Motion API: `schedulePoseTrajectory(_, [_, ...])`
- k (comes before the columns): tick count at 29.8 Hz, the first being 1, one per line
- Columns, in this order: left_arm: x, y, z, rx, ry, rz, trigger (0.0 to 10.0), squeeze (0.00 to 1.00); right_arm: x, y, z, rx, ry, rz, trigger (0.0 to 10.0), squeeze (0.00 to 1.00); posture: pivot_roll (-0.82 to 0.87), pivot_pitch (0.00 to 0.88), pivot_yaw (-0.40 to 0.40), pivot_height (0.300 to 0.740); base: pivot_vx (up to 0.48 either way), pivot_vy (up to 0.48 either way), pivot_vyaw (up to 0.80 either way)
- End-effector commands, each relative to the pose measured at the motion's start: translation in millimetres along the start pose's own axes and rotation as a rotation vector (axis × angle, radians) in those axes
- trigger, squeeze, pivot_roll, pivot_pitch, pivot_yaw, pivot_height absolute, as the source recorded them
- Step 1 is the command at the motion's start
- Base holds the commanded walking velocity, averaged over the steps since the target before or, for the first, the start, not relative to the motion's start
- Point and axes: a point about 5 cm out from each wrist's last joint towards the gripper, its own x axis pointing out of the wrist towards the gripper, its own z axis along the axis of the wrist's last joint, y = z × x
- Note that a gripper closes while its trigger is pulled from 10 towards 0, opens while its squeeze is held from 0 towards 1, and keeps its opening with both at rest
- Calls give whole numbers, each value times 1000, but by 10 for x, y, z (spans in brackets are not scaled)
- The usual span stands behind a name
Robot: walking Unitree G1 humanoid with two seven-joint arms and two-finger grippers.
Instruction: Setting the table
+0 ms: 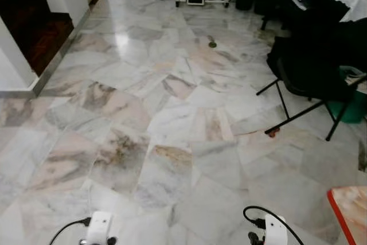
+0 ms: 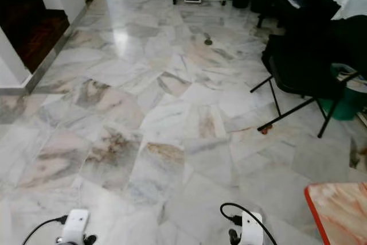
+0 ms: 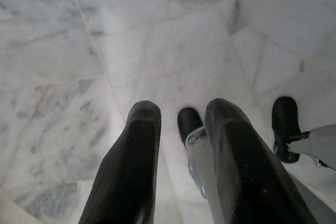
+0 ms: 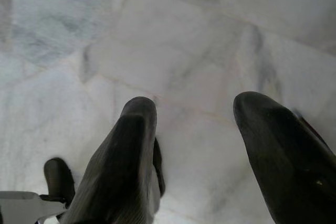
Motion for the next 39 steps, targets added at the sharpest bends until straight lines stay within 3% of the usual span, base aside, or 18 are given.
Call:
schedulePoseTrajectory(1, [-15, 14, -97, 19, 37, 13, 10000, 0, -4, 10, -12, -16, -4, 4, 10000, 0, 30, 0, -25, 740, 0, 379, 0])
schedulePoseTrajectory(6, [-15, 1, -106, 21, 39, 12, 10000, 0, -4, 22, -9, -19, -8, 3, 10000, 0, 32, 0, -26, 740, 0, 431, 0])
schedulePoseTrajectory(13, [-48, 174, -157, 28, 52, 31, 10000, 0, 0, 52, 7, 15, -20, 20, 10000, 0, 31, 0, -22, 740, 0, 444, 0])
schedulePoseTrajectory(14, [-65, 260, -165, 31, 53, 40, 10000, 0, 3, 61, 16, 15, -20, 21, 10000, 0, 33, 0, -22, 740, 0, 439, -506])
schedulePoseTrajectory(20, [-81, 345, -162, 38, 51, 51, 10000, 0, 8, 68, 31, 9, -18, 17, 10000, 0, 35, 0, -21, 740, 0, 407, -561])
schedulePoseTrajectory(26, [-76, 342, -140, 42, 45, 51, 10000, 0, 10, 71, 34, 8, -17, 11, 10000, 0, 34, 0, -19, 740, 0, 41, -716])
schedulePoseTrajectory(39, [-35, 184, -72, 29, 25, 30, 10000, 0, 10, 53, 33, 5, -13, -5, 10000, 0, 34, 0, -19, 740, 0, 0, -717])
